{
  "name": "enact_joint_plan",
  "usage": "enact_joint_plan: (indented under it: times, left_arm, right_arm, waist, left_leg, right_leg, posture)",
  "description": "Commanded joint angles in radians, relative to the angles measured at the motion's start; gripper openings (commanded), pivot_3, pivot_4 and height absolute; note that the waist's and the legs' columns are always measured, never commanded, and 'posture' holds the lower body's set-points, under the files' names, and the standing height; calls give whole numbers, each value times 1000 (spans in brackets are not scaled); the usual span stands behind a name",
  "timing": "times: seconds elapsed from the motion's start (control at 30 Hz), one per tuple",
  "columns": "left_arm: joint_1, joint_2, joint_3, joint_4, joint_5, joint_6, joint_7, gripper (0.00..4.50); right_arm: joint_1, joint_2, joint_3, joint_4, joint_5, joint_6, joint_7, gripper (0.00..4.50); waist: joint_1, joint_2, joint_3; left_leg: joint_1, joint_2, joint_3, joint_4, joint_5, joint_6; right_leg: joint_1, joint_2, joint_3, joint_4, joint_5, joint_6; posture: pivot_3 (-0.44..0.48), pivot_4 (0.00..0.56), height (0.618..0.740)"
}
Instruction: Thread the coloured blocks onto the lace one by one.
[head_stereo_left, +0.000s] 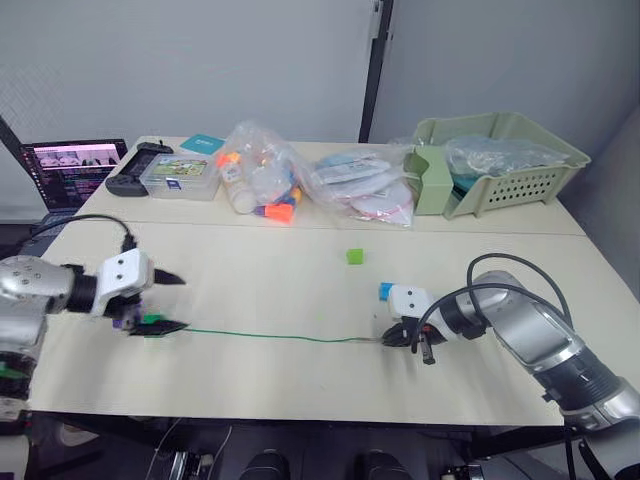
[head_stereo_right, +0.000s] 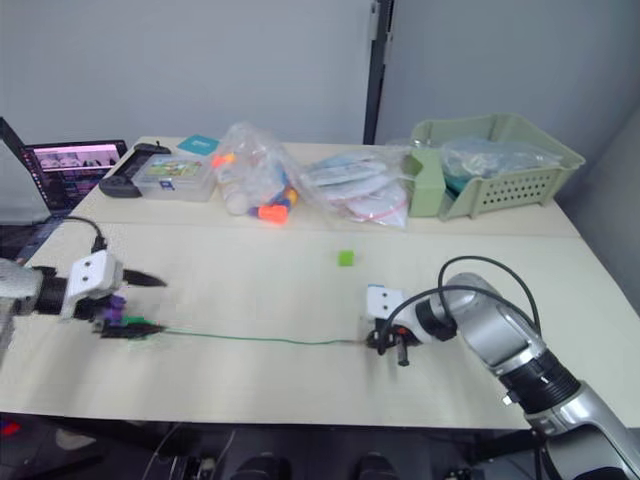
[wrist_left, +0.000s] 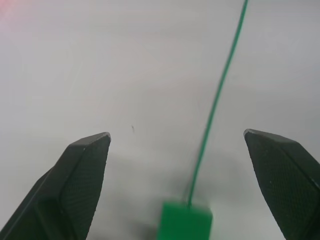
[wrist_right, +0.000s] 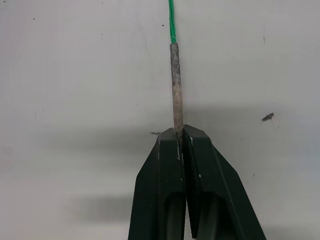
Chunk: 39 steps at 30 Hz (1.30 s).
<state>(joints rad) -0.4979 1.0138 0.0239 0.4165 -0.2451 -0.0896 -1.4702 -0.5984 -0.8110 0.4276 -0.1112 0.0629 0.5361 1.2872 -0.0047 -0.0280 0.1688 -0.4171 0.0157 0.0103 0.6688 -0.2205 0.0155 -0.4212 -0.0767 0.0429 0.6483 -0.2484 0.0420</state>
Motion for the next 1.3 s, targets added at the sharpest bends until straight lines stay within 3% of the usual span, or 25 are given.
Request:
enact_joint_plan:
  times: [0.03,0.2,0.57,0.77,1.07,1.3]
  left_arm:
    - [-3,-84,-18,-221,-89,127,37,4450]
    - [1,-263,-112,-397,-99,238,129,4450]
    - [-17,-580,-310,-332,14,178,261,4450]
    - [-15,-630,-348,-297,51,152,277,2654]
    - [-15,-638,-357,-293,55,148,275,2654]
    - [-17,-642,-369,-290,61,159,269,573]
  right_arm:
    - [4,-8,-31,-45,21,20,6,0]
    - [9,-2,-58,-99,64,81,8,0]
    - [10,-19,-73,-171,114,159,-3,0]
    - [6,-29,-73,-180,125,171,-10,0]
    - [6,-35,-70,-193,134,183,-21,0]
    - [5,-37,-71,-195,135,185,-22,0]
  waist:
    - [1,0,0]
    - [-4,0,0]
    - [-4,0,0]
    - [-4,0,0]
    - [-3,0,0]
    - [-2,0,0]
  left_leg:
    - [0,0,0,0,0,0]
    - [-3,0,-2,2,0,0]
    - [-5,-2,-6,7,0,0]
    - [-6,-2,-6,8,0,0]
    - [-6,-2,-7,8,0,0]
    - [-6,-2,-7,8,0,0]
  right_leg:
    - [0,0,0,0,0,0]
    - [-1,1,0,1,0,0]
    - [0,1,0,1,1,1]
    - [0,2,0,1,1,1]
    - [0,1,0,1,1,1]
    - [0,1,0,1,1,1]
  posture:
    - [0,150,740]
    - [0,150,740]
    - [0,150,740]
    - [0,150,740]
    - [0,150,740]
    - [0,150,740]
